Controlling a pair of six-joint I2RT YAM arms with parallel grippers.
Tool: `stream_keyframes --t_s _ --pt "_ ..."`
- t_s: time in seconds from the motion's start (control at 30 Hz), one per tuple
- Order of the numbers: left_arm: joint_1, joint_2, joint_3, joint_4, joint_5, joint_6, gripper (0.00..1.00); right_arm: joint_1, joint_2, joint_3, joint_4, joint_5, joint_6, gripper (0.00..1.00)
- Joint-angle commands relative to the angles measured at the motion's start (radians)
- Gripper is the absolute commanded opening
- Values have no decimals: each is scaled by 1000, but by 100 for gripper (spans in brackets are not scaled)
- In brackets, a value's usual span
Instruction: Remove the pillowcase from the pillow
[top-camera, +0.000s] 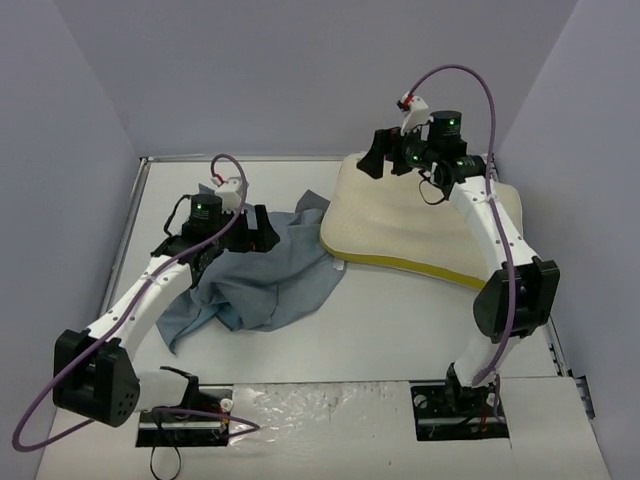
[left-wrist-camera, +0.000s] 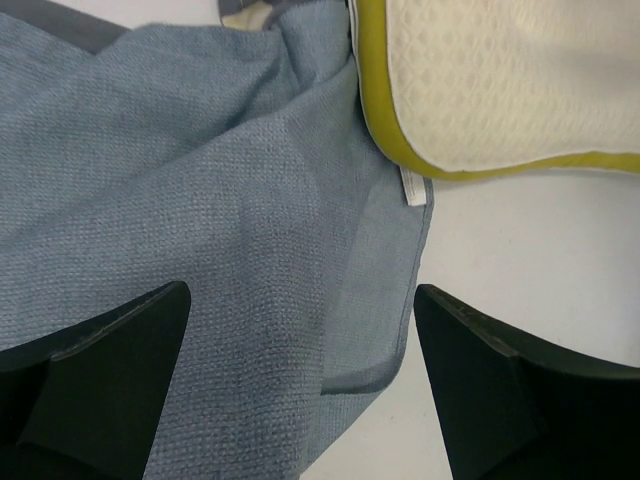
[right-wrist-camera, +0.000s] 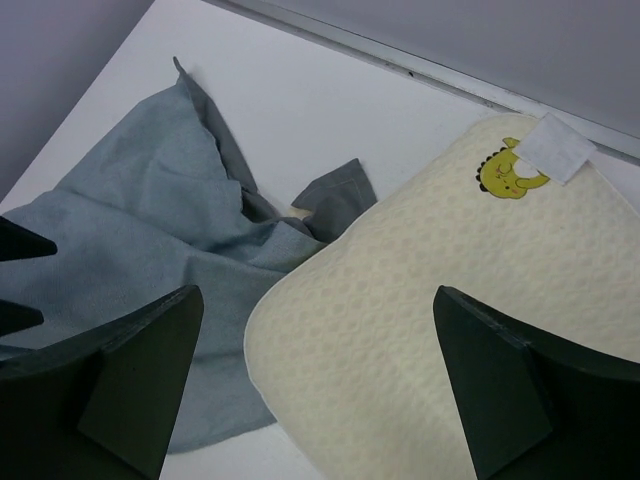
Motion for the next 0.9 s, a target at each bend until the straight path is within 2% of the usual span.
stream_keyframes --t_s 0.0,0.13,0.17,0.33,0.47,0.57,0.63,0.73,0.87 --pt "7 -112 -5 133 -49 -40 94 -39 -137 -42 -23 -55 -22 96" --pt "7 -189 54 102 -35 -50 94 -123 -226 -149 -109 122 -86 99" --pt "7 -211 73 40 -38 -35 94 -143 -276 -179 -113 155 -129 100" --pt "8 -286 162 -170 -81 82 94 -282 -443 -390 -126 111 -265 100" --pt "8 -379 61 -150 -78 177 94 -315 -555 -490 -126 194 -293 100" --pt "8 -445 -31 -106 -106 190 94 -316 -589 -530 -126 292 -269 100" --pt "8 -468 -41 -128 -135 205 94 -318 -609 -550 -124 358 -235 100" --pt "8 -502 -48 -151 -195 219 94 -318 -649 -579 -113 375 -200 100" --pt "7 -534 -67 -151 -204 222 94 -329 -706 -622 -78 357 -172 100"
